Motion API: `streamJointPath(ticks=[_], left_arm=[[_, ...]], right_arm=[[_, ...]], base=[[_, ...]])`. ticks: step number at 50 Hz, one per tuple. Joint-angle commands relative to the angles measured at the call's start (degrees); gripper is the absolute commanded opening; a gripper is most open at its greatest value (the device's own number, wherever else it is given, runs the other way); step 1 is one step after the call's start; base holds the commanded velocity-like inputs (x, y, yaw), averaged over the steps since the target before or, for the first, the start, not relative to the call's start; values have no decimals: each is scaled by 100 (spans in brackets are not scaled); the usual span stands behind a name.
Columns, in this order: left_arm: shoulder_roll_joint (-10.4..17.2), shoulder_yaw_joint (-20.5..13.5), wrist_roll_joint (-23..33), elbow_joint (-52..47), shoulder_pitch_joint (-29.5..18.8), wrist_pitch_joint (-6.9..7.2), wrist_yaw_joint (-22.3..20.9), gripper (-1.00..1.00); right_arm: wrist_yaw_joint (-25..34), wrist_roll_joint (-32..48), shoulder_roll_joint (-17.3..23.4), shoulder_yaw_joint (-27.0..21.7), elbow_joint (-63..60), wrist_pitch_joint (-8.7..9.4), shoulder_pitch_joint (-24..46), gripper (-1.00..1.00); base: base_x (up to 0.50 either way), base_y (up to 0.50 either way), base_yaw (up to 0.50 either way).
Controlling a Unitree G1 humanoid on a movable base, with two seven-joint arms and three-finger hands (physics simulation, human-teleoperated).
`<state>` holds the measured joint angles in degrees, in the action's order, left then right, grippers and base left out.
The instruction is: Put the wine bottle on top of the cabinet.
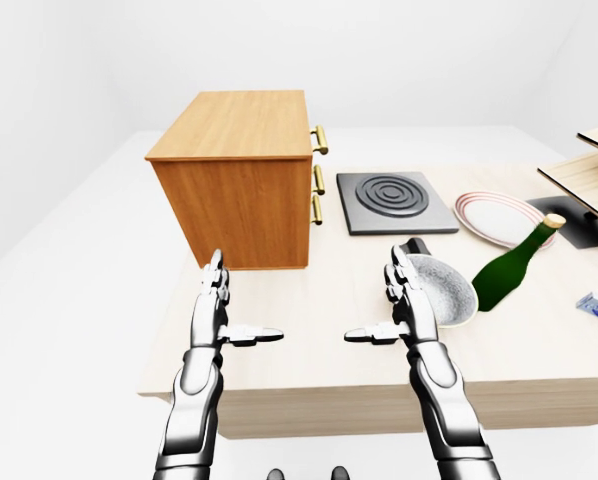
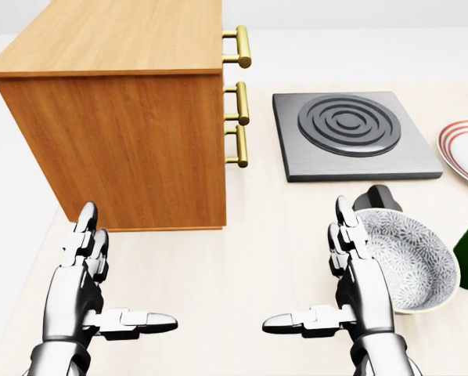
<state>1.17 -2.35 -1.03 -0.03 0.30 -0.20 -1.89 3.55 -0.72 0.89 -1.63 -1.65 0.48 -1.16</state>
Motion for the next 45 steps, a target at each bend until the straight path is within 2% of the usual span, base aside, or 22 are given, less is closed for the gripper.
streamJointPath(ticks=[1, 11, 15, 21, 22, 26, 35, 40, 41, 44, 45], left_arm=[[-7, 3, -4, -6, -35, 14, 0, 100], [-14, 6, -25, -43, 2, 3, -9, 100], [-13, -6, -54, -61, 5, -9, -12, 100], [-14, -25, -94, -127, 50, -50, -5, 100], [-17, -42, -118, -199, 85, -95, -4, 100], [-6, -217, -333, -318, 144, -154, 39, 100], [23, -269, -275, -483, 225, -223, 142, 100], [82, -571, -416, -976, 305, 38, 283, 100], [104, -624, -424, -1234, 343, 199, 307, 100], [152, -828, -437, -1681, 412, 472, 301, 100], [158, -909, -431, -1797, 445, 520, 302, 100]], right_arm=[[41, 7, 16, 15, -42, -68, -18, 100], [48, 42, 17, 2, 24, -107, 10, 100], [17, -71, 3, -56, 59, -46, 52, 100], [-5, -55, 10, -32, 67, -5, 57, 100], [-3, -82, 5, -39, 53, 8, 51, 100], [-7, -80, 7, -27, 59, 6, 51, 100], [-30, -83, 4, -26, 60, 13, 48, 100], [-64, -74, 3, -36, 61, 51, 45, 100], [-55, -78, 6, -33, 45, 60, 37, 100], [-74, -91, 4, -43, 5, 98, 22, 100], [-89, -99, 2, -54, -3, 118, 22, 100]], base=[[50, -13, 0], [50, -13, 0], [42, -6, 0], [0, 0, 0], [0, 0, 0], [0, 0, 0], [0, 0, 0], [0, 0, 0], [0, 0, 0], [0, 0, 0], [0, 0, 0]])
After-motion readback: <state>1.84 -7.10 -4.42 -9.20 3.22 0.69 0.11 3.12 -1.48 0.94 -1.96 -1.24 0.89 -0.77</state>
